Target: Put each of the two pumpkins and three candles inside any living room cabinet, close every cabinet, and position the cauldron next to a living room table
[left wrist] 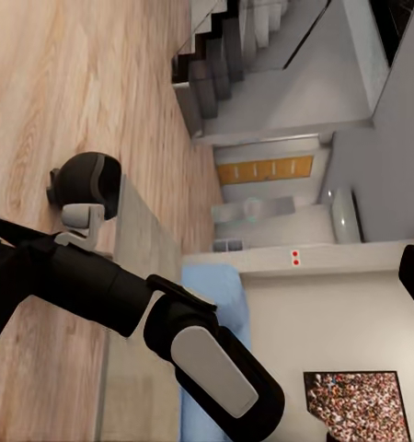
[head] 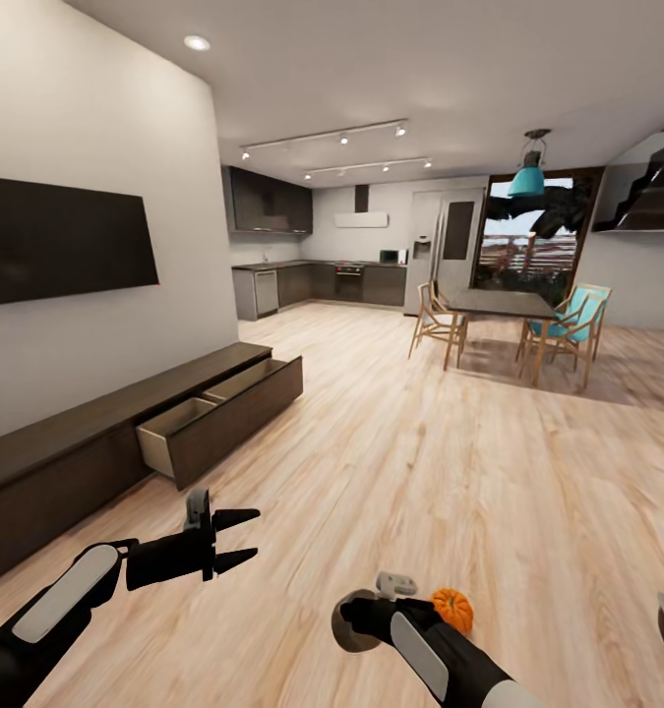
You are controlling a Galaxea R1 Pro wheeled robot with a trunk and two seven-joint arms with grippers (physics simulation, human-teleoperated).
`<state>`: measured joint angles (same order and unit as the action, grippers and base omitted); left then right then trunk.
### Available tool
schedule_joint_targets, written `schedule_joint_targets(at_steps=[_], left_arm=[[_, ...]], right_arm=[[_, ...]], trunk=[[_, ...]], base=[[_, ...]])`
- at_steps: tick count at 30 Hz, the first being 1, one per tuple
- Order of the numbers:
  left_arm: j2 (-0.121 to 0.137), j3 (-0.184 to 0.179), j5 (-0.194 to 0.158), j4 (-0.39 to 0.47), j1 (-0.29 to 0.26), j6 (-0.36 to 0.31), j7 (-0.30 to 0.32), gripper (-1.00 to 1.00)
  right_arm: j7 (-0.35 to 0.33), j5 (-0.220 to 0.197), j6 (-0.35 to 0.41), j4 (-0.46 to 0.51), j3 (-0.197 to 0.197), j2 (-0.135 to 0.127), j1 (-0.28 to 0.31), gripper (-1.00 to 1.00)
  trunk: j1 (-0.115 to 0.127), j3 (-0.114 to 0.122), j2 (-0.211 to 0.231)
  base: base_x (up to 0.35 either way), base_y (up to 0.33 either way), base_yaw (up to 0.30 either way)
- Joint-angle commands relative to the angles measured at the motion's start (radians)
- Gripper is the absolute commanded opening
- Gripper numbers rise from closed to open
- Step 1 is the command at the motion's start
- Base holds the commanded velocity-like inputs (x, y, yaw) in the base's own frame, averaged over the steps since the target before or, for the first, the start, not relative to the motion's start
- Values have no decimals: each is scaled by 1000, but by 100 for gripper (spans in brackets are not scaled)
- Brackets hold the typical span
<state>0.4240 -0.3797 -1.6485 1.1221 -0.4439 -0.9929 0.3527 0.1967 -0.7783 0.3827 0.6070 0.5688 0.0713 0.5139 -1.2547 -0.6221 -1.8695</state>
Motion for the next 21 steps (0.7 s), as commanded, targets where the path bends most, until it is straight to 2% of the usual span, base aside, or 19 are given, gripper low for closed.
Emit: schedule_joint_targets(at_steps=[1,21], left_arm=[[1,-3,6,-1,-1,0,9,100],[3,-2,6,-1,-1,0,9,100]], right_arm=[[9,-10,1,2,5,-1,1,-100],[9,-14,-13,0,5,-2,1,-100]], trunk=[[0,-1,-1],[0,-1,-1]], base=[[254,0,3],[219,0,0]])
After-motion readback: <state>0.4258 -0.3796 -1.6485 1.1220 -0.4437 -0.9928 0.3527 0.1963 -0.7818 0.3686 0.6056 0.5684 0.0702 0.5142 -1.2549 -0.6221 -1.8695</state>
